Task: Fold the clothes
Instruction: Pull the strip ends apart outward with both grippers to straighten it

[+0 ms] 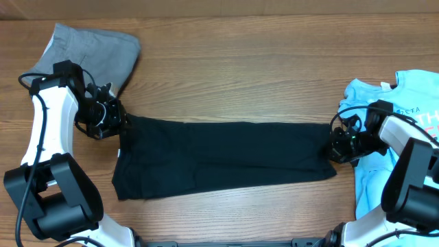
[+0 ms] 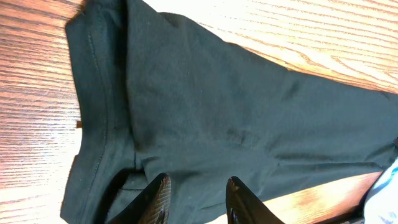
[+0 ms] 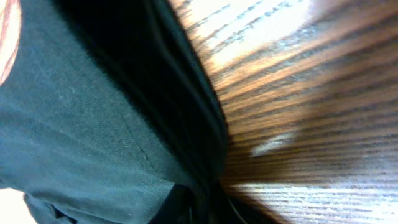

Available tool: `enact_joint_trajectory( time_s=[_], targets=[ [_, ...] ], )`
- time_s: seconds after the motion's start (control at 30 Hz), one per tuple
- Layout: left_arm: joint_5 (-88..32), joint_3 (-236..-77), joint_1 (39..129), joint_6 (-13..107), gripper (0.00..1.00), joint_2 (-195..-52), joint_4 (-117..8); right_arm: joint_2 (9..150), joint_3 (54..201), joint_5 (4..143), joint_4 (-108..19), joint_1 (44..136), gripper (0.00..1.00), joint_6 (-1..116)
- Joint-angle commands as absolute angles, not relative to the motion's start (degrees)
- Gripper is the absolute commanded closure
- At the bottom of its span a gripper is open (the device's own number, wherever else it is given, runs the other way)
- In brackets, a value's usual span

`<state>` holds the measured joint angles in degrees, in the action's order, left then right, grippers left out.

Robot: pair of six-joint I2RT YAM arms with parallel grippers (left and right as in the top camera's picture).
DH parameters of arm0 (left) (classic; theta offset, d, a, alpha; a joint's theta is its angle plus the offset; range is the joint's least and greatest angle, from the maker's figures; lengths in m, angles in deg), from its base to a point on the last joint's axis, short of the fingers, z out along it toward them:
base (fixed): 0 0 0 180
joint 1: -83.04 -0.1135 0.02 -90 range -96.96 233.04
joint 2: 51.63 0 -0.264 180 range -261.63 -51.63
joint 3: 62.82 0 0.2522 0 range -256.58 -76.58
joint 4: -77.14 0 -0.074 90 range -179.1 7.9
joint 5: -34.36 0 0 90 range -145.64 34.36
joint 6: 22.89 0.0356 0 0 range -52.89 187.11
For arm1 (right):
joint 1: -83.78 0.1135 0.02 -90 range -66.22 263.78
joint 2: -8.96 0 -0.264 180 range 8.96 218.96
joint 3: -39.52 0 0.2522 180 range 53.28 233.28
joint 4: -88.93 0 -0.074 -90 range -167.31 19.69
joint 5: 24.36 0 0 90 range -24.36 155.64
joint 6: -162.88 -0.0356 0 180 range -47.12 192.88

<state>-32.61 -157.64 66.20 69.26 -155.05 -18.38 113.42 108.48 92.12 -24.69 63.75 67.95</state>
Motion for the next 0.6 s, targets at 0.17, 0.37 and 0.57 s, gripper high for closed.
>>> enact_joint_trajectory(
  time_s=[0.17, 0.37, 0.57],
  targets=[
    [-31.6, -158.7, 66.6, 71.0, 0.68, -155.3, -18.3, 112.6, 120.2, 86.2, -15.2, 63.2, 0.96, 68.0],
    [-31.8, -158.7, 66.6, 71.0, 0.68, -155.3, -18.3, 105.5, 124.8, 89.6, -11.4, 64.8, 0.96, 67.9],
    [-31.8, -158.7, 66.6, 71.0, 0.68, -155.3, -18.6, 101.7, 124.8, 89.8, -10.7, 75.0, 0.96, 63.0]
  ],
)
